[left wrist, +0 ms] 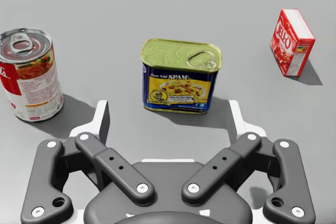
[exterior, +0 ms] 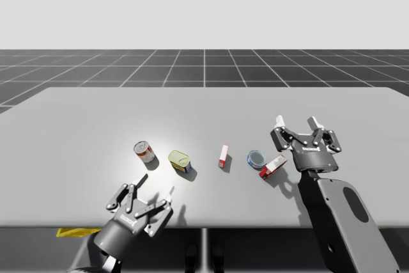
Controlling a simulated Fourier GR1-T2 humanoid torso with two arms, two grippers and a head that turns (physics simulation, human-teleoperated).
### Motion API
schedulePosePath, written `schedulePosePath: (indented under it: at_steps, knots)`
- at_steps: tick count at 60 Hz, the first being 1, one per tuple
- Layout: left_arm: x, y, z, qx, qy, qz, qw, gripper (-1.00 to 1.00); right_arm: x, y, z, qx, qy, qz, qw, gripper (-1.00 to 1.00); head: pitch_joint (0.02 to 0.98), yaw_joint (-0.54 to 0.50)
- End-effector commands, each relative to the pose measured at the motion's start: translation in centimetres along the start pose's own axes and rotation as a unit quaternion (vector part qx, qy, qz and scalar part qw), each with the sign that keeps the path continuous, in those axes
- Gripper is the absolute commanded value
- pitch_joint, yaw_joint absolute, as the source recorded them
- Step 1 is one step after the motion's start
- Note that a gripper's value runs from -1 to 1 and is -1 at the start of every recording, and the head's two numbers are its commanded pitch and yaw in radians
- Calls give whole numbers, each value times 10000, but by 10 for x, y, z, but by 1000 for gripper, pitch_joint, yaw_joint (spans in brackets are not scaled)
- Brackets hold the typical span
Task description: Grasp the can of spam and hold it up.
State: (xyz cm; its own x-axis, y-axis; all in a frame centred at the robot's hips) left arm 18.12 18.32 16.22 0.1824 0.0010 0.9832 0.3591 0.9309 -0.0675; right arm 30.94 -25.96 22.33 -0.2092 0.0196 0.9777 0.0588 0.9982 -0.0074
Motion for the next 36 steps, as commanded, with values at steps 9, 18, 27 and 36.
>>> schedulePosePath:
  at_steps: [9,18,27,36]
  knots:
    - [-19,-10,-27,-141,358,90,9992,-1000,1,0,1,-3,-23,7,10000,-1000,828,185]
    - [-18,-12,-46,-59,409,22,9991,-1000,2,0,1,-5,-24,4,10000,-1000,827,182]
    - [-15,-12,-59,35,464,34,9989,-1000,3,0,1,-9,-33,1,10000,-1000,827,179]
    - [-13,-12,-72,159,512,-23,9986,-1000,2,0,2,-5,-28,11,10000,-1000,823,177]
